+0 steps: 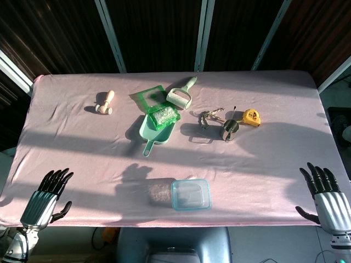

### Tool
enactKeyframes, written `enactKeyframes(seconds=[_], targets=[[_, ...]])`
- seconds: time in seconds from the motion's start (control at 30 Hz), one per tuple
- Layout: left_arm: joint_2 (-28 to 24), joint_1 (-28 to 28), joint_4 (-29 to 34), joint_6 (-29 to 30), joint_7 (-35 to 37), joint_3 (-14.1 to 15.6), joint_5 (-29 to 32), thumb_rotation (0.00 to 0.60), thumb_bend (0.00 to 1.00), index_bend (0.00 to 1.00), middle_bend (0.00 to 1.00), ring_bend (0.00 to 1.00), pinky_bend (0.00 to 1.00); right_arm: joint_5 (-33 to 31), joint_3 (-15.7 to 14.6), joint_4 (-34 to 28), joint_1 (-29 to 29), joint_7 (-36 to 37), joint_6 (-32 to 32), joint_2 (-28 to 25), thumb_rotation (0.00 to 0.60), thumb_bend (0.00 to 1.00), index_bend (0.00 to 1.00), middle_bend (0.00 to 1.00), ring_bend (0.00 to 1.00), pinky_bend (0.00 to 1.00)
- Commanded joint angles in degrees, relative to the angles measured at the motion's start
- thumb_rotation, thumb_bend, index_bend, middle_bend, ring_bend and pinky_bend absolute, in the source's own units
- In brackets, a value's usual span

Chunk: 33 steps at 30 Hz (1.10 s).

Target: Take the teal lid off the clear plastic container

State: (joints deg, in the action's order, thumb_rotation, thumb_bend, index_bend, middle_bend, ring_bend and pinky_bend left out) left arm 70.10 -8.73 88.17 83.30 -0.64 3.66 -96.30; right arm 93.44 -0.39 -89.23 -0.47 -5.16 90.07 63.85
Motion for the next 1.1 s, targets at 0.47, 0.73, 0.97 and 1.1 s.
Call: enactKeyframes(seconds=[0.47, 0.73, 0.97, 1.1], targets=[[4.1, -13.0, 2.4, -8.9, 19.6, 4.2, -14.7, 0.600, 0.27, 0.00, 0.00, 0.00, 0.00, 0.8, -0.3, -0.7, 0.6, -0.7, -0.9, -0.1, 0.600, 0.08, 0.00, 0.00, 0.00, 0.00], [10.6, -19.2, 6.8, -18.9, 16.9, 2.6, -12.5, 0.600, 0.23, 0.00, 0.00, 0.00, 0.00, 0.6, -0.1, -1.7, 2.0, -1.7, -3.1, -0.3, 0.600, 0.08, 0.00, 0.00, 0.00, 0.00], [20.7, -20.7, 5.3, -22.3, 7.7, -1.4, -7.3, 0.600, 0.22, 0.00, 0.00, 0.00, 0.00, 1.3, -0.5, -2.7, 2.4, -1.1, -3.6, -1.0, 0.600, 0.08, 0.00, 0.00, 0.00, 0.00], [25.6, -21.6, 2.3, -23.0, 5.1, -2.3, -6.1, 0.600, 0.22, 0.00, 0.00, 0.00, 0.00, 1.0, -0.5, -2.5, 2.3, -0.6, -3.5, -1.1, 0.600, 0.08, 0.00, 0.00, 0.00, 0.00]])
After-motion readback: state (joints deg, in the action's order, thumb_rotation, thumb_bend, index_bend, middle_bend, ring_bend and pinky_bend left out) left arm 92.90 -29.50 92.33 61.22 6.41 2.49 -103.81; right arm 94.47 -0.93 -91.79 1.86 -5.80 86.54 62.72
